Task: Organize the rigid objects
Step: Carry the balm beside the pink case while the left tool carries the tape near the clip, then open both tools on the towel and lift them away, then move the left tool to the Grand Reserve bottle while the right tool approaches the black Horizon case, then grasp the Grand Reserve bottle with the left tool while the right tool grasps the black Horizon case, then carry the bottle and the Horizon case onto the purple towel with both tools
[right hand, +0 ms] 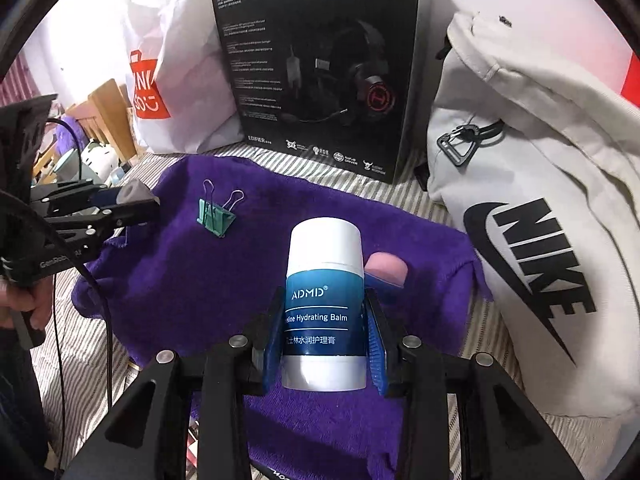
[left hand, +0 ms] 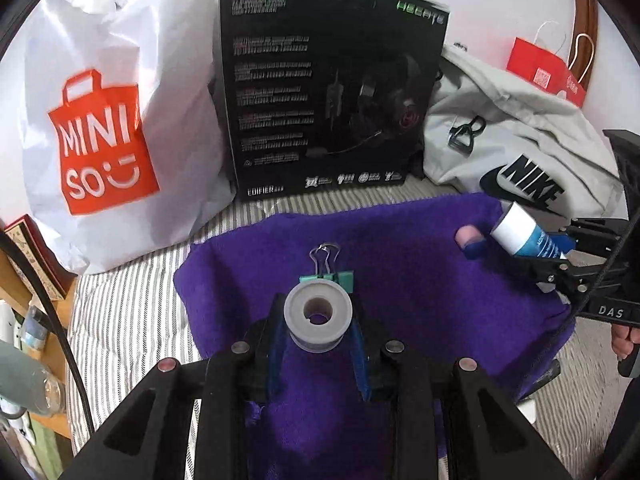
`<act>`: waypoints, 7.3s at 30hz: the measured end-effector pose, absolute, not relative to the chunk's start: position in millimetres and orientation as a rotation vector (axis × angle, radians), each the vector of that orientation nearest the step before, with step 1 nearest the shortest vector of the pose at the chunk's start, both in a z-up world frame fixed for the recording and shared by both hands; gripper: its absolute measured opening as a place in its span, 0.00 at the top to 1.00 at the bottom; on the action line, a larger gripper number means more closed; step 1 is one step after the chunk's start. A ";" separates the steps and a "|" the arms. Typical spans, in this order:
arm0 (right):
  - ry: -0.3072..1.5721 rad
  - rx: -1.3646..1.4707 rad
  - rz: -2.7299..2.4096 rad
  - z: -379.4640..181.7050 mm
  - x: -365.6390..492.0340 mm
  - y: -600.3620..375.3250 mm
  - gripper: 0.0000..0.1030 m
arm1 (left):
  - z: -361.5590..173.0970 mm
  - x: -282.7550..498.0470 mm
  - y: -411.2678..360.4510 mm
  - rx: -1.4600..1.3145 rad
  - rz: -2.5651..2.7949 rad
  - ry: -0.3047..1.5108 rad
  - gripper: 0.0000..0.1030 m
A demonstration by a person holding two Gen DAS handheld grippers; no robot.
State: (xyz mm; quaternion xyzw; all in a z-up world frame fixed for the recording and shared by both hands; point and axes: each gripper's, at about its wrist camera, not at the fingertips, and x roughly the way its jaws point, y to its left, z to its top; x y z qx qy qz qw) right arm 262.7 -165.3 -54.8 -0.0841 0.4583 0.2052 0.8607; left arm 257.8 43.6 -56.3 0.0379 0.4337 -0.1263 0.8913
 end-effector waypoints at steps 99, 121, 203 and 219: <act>0.965 -0.194 0.365 -43.8 207.9 -190.1 0.17 | -51.5 206.9 29.0 0.188 -0.123 0.944 0.17; 1.012 -0.041 0.326 -77.4 83.2 -224.8 0.14 | -93.6 114.9 6.2 0.032 -0.072 0.994 0.13; 1.057 -0.241 0.452 -107.5 102.9 -199.8 0.77 | -99.2 99.0 34.9 0.074 -0.213 0.974 0.78; 1.075 -0.284 0.456 -113.9 104.8 -192.1 0.76 | -112.9 117.2 21.7 0.135 -0.229 0.998 0.77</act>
